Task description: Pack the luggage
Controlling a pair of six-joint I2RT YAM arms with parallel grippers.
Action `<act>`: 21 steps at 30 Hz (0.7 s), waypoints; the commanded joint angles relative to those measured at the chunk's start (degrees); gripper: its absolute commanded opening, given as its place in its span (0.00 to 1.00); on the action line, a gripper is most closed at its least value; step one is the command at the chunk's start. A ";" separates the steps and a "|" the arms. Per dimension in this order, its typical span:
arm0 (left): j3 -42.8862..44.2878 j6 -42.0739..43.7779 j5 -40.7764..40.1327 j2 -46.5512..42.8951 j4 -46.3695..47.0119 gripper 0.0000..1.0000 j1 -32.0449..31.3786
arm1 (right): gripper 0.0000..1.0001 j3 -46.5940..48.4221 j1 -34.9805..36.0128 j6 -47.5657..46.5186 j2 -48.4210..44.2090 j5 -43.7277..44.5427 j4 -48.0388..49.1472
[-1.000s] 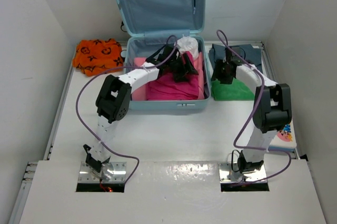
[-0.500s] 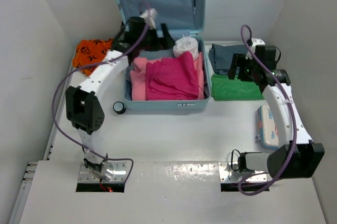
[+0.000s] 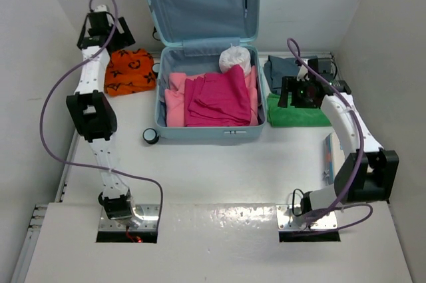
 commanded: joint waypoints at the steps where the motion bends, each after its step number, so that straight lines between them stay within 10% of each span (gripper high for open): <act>1: 0.55 0.00 -0.32 4.69 -0.08 1.00 -2.70 | 0.76 4.20 0.46 0.29 1.76 -0.31 1.50; 21: -5.07 -6.86 -17.01 15.26 1.79 1.00 -3.68 | 0.76 4.64 0.64 0.29 3.87 1.36 0.97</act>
